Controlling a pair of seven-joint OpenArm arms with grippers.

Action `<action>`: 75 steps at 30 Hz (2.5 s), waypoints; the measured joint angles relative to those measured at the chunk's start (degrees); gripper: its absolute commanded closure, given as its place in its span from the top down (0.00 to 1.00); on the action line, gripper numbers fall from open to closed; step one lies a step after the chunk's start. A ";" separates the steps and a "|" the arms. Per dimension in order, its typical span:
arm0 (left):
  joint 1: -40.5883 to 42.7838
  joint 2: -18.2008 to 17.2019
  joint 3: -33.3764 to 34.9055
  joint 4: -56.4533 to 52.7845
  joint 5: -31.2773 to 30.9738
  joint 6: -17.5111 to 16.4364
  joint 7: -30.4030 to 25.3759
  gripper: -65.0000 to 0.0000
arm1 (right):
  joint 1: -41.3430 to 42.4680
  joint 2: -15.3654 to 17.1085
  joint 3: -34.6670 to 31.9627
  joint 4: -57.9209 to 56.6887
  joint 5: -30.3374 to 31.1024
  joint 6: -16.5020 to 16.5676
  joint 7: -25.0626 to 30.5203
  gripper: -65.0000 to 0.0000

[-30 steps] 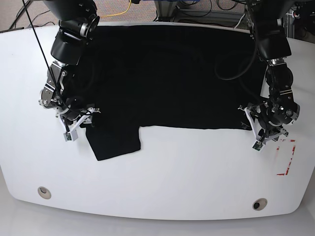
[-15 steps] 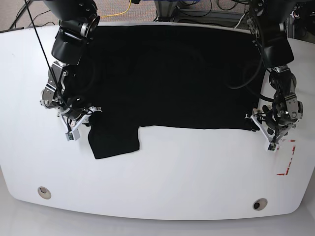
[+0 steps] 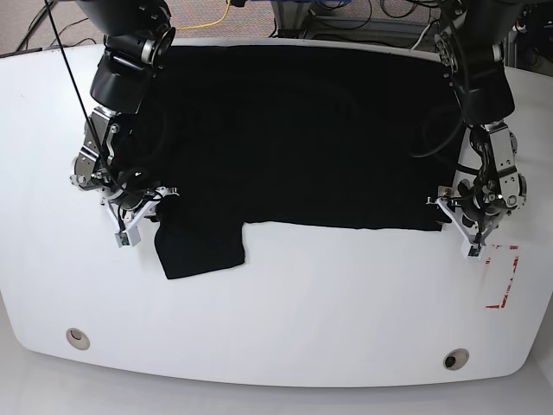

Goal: Layout the t-shirt on the table in an organized manner, then fold the t-shirt properly
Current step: 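Grasp the shirt's side edges near the hem with both grippers, then lift the hem with both grippers and fold it toward the collar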

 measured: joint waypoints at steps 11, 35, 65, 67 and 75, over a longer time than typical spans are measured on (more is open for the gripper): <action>-0.07 1.60 0.09 0.31 -0.13 -5.38 0.04 0.57 | 0.02 0.00 0.00 0.02 0.00 0.00 -0.02 0.10; 0.57 1.33 -0.07 6.88 -8.37 -5.42 5.25 0.57 | 0.02 0.00 0.00 0.02 0.00 0.00 -0.04 0.10; -2.51 1.07 0.31 -3.78 -8.61 0.17 -0.04 0.56 | 0.04 -0.02 0.00 0.02 0.02 0.02 -0.04 0.10; -3.04 0.76 1.49 -4.85 -9.01 0.17 -0.42 0.56 | 0.04 -0.02 0.00 0.02 0.00 0.02 -0.04 0.10; -3.69 1.20 5.53 -5.42 -9.09 0.20 -0.63 0.26 | 0.04 -0.11 0.00 0.02 0.02 0.02 -0.04 0.09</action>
